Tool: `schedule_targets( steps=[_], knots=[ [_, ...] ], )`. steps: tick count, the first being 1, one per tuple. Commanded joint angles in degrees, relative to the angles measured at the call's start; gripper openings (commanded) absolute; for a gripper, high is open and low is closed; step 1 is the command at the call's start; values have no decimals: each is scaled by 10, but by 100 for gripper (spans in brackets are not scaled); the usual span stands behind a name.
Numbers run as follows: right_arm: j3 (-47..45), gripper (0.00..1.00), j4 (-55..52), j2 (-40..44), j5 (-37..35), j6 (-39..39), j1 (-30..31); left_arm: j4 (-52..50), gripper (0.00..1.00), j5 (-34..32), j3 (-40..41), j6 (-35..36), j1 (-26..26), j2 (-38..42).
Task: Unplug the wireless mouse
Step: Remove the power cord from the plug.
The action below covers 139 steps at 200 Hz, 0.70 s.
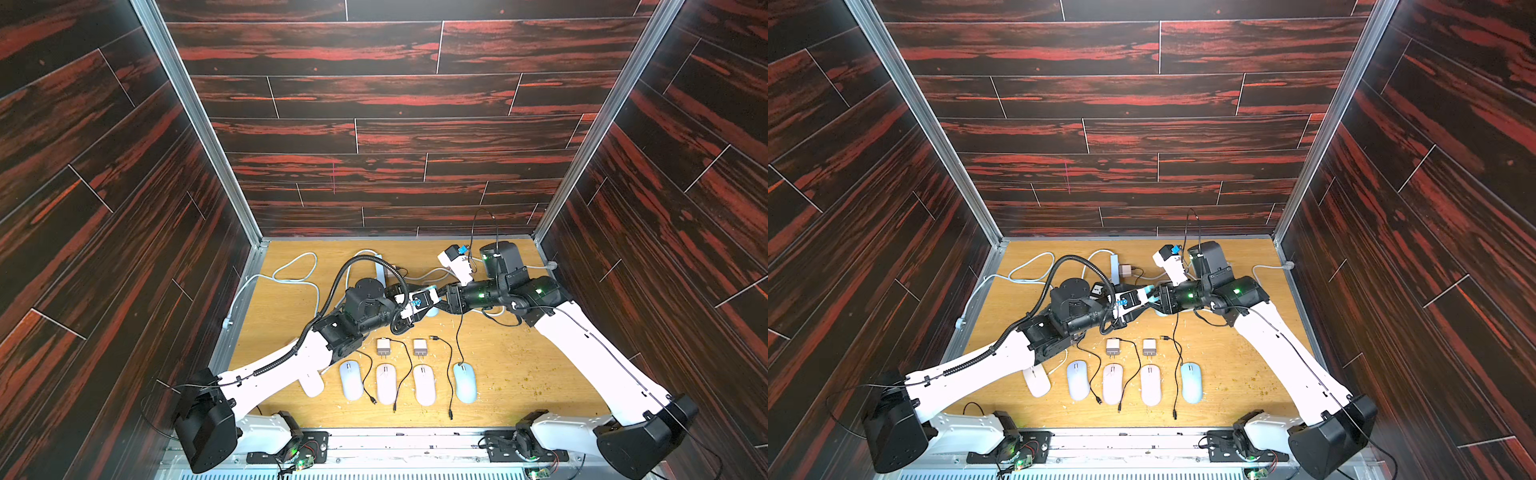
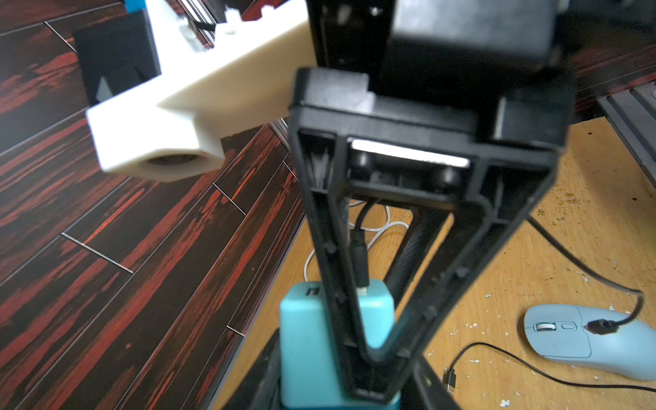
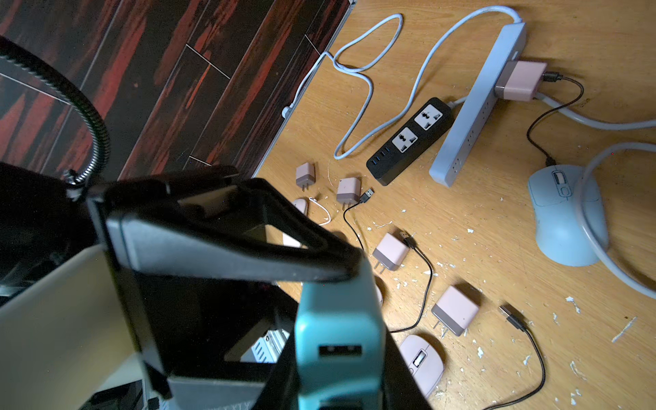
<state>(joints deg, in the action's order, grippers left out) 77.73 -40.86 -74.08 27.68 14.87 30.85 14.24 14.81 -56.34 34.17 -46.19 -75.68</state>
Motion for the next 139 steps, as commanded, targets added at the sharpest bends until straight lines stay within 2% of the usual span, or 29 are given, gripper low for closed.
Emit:
schedule_targets(
  steps=[1, 6, 14, 30, 57, 99, 139],
  knots=[
    [15, 33, 0, 16, -5, -8, 8, 17, 0, -8, -4, 2, -1, 14],
    [15, 44, -1, 18, -14, -8, 8, 17, 0, -8, -2, 2, -1, 17],
    [13, 55, 1, 24, -29, -9, 8, 18, 0, -11, 1, 3, -1, 19],
    [14, 64, -2, 34, -49, -14, 8, 16, 0, -12, 6, 7, -1, 24],
    [24, 65, -31, 37, -59, -33, 8, 12, 0, -12, 12, 15, -2, 31],
    [44, 59, -87, 40, -70, -70, 8, -26, 0, 3, 9, 42, -1, 37],
    [69, 54, -126, 33, -45, -85, 2, -49, 0, 11, 6, 65, -1, 40]
  ],
)
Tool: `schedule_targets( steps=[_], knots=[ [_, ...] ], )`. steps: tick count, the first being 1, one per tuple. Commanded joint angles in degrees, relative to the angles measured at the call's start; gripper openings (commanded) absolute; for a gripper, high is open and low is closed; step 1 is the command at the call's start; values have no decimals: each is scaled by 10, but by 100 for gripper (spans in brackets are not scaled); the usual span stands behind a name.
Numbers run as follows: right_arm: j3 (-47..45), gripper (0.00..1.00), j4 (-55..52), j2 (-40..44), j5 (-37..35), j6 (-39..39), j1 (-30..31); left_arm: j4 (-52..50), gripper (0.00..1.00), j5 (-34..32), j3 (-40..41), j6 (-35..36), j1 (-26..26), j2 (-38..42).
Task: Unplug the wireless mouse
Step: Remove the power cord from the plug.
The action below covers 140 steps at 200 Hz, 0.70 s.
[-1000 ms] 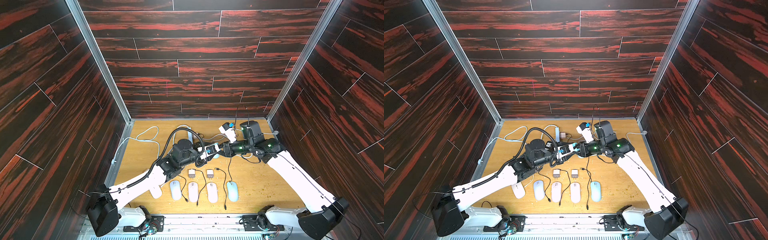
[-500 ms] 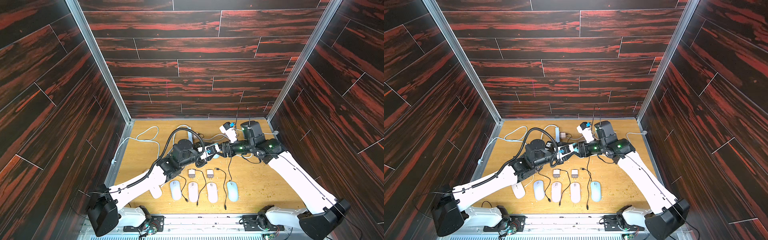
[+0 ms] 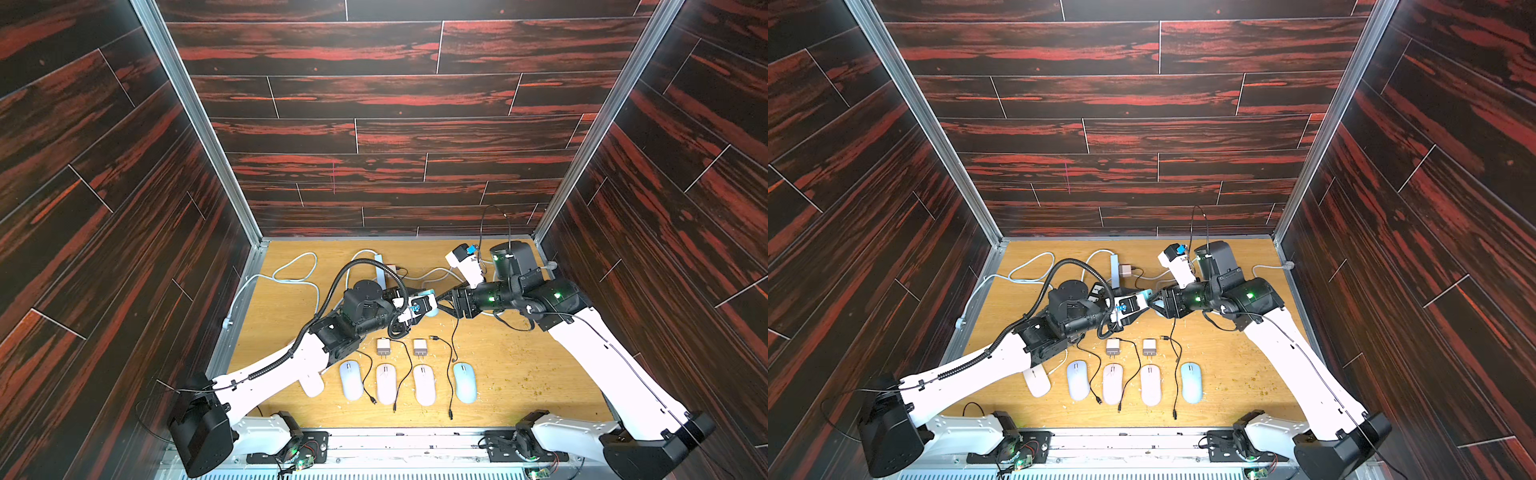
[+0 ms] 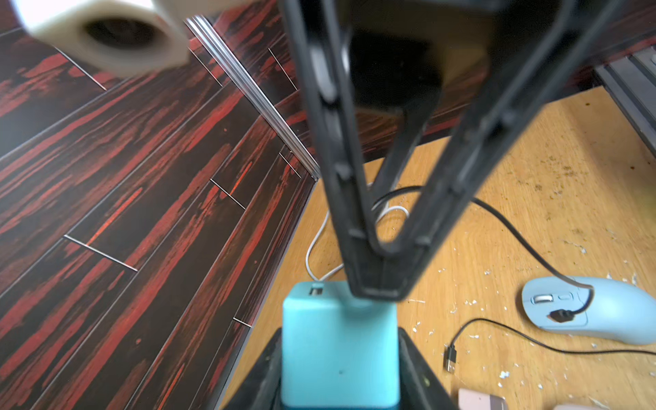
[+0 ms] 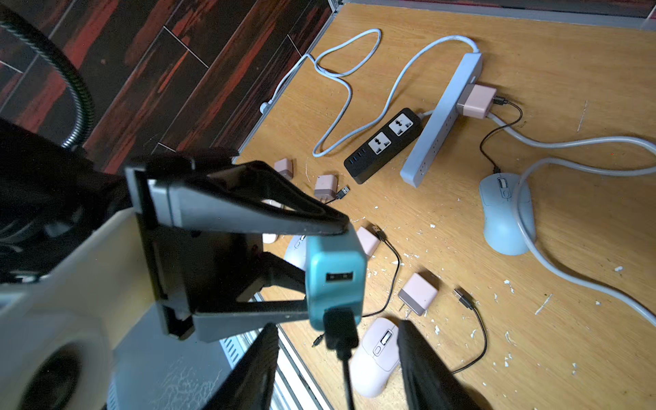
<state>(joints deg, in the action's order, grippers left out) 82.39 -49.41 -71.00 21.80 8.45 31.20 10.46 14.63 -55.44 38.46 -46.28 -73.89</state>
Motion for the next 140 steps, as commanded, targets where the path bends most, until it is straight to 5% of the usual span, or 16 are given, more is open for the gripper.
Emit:
schedule_targets(
  steps=[1, 140],
  knots=[
    [22, 54, -41, 2, 14, -21, -2, -11, 0, 13, -3, 22, 0, 23],
    [3, 37, -30, -37, 90, 20, -34, -16, 0, 24, -11, 29, 0, 20]
  ],
)
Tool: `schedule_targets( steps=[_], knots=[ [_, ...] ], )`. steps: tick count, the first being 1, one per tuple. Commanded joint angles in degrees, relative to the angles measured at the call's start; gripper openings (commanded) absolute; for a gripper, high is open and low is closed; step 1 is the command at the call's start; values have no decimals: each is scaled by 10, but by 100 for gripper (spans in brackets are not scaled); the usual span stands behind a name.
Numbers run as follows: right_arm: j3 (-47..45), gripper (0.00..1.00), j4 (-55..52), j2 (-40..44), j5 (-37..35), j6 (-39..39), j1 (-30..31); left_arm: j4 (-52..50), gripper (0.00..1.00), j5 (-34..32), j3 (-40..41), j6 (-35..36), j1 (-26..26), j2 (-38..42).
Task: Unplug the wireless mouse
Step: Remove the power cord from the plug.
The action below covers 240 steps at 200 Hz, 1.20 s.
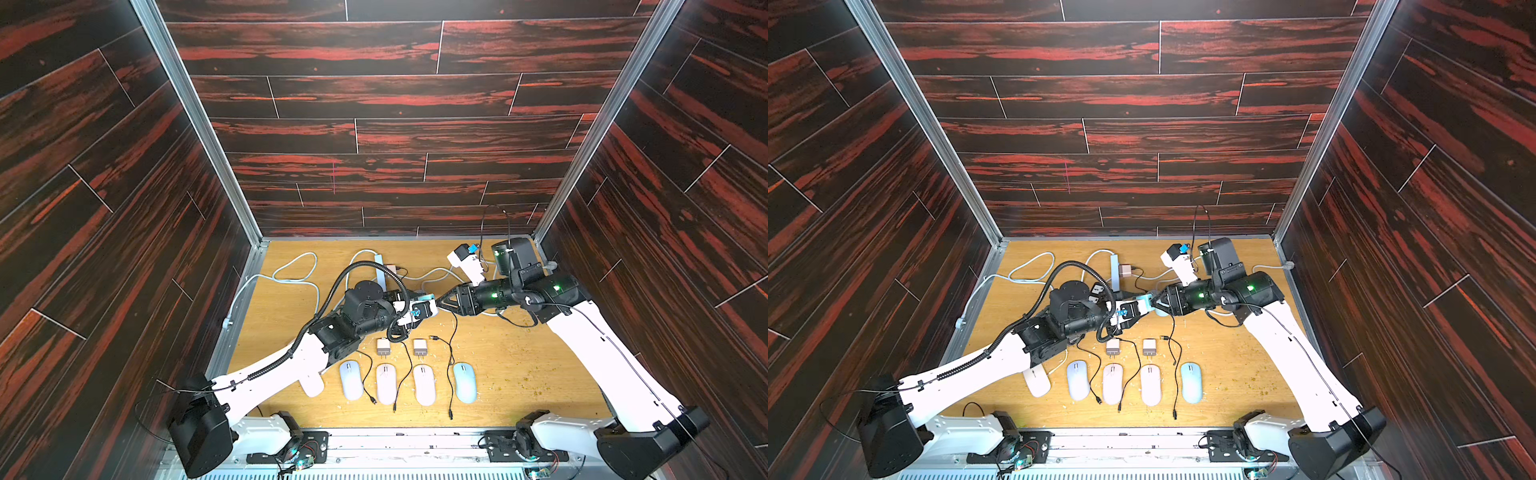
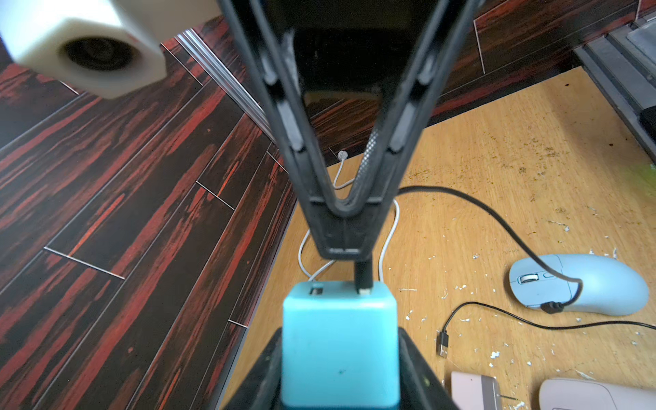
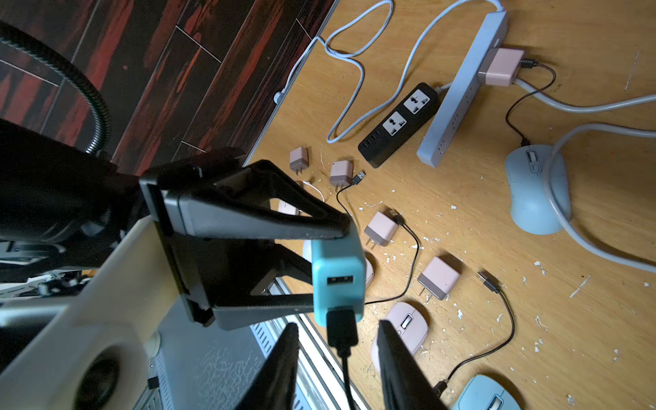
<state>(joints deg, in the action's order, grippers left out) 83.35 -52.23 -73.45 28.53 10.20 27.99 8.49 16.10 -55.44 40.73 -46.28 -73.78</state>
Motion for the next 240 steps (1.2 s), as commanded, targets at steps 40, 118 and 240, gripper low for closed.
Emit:
schedule_targets(
  steps=[40, 118, 240],
  knots=[
    [-13, 34, -8, -20, 20, 2, -3, 3, 0, 10, -11, 7, -1, 18],
    [-12, 20, -3, -26, 25, 0, -3, 2, 0, 14, -11, 10, 0, 18],
    [-9, 0, -18, 24, 82, -22, -83, -24, 0, 3, -4, 25, 1, 21]
  ],
)
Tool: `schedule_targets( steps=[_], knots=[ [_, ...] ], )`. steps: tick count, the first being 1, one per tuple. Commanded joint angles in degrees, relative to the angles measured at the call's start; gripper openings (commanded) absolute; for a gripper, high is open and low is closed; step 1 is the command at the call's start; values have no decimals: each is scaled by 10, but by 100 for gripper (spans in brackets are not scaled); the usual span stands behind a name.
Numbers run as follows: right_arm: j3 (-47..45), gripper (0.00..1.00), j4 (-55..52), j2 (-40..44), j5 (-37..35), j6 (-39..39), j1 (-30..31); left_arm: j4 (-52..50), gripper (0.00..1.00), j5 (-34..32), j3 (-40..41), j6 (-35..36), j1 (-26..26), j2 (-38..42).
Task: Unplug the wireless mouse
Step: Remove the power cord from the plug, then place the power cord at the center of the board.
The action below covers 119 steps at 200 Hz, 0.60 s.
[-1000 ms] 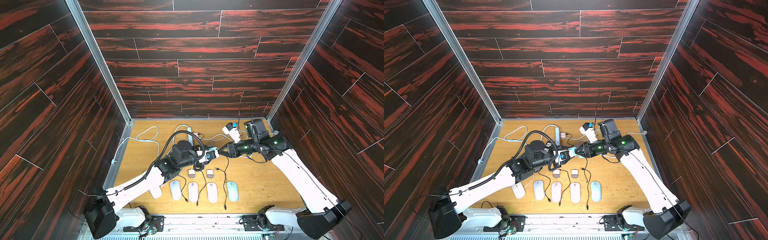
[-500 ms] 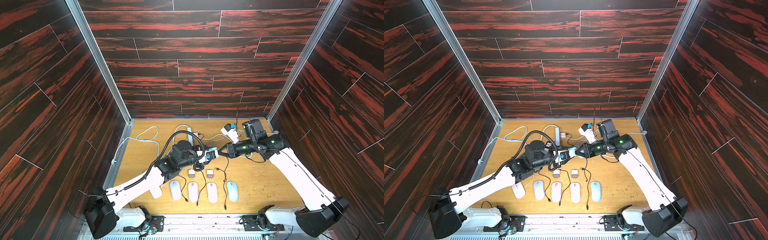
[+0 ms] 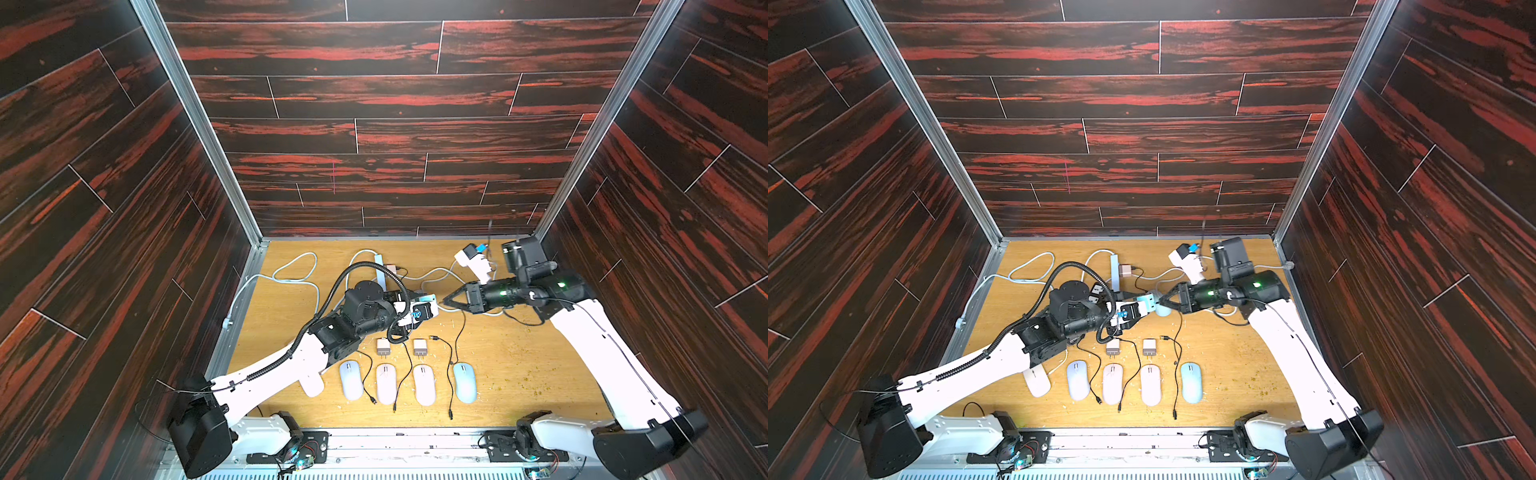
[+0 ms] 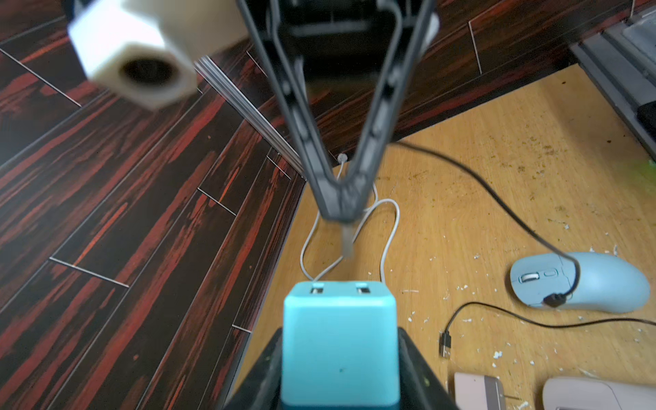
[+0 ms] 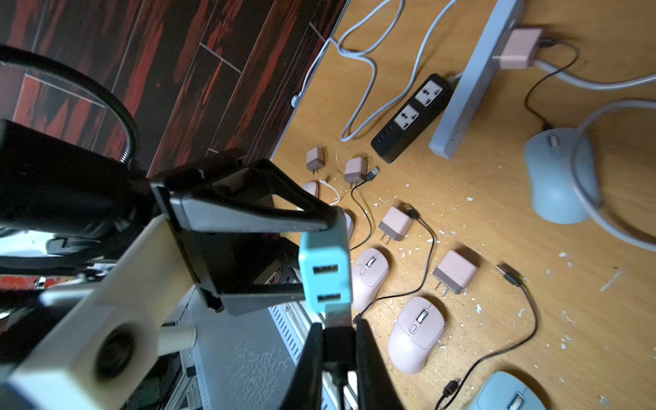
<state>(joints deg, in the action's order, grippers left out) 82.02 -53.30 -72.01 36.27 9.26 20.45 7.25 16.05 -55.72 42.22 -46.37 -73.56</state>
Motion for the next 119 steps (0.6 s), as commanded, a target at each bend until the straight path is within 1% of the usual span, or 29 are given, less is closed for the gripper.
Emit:
schedule_targets(
  steps=[1, 12, 28, 36, 49, 52, 56, 85, 100, 113, 119],
  knots=[
    [4, 0, -8, 10, 5, -12, -8, -12, 0, 3, -1, 10, 2, 18],
    [4, 0, -12, 9, 3, -15, -8, -12, 0, 1, -1, 11, 2, 18],
    [6, 0, -21, 9, -31, -13, -8, -12, 0, -5, 2, 8, 2, 18],
    [9, 0, -26, 9, -67, -6, -8, -8, 0, -16, 4, 1, 2, 18],
    [6, 0, -32, 13, -146, 22, -7, 15, 0, -42, 14, -22, 2, 19],
    [3, 0, -32, 16, -157, 27, -7, 25, 0, -51, 18, -30, 2, 19],
    [-2, 0, -33, 20, -196, 36, -7, 37, 0, -61, 21, -42, 1, 18],
    [-40, 0, -60, 60, -344, 78, 2, 125, 0, -148, 50, -141, 1, 16],
    [-49, 0, -101, 68, -384, 100, 8, 152, 0, -191, 53, -206, 2, 3],
    [-59, 0, -133, 79, -423, 124, 20, 153, 0, -238, 41, -263, 2, -15],
    [-65, 0, -143, 86, -431, 134, 23, 150, 0, -265, 32, -293, 1, -23]
  ],
)
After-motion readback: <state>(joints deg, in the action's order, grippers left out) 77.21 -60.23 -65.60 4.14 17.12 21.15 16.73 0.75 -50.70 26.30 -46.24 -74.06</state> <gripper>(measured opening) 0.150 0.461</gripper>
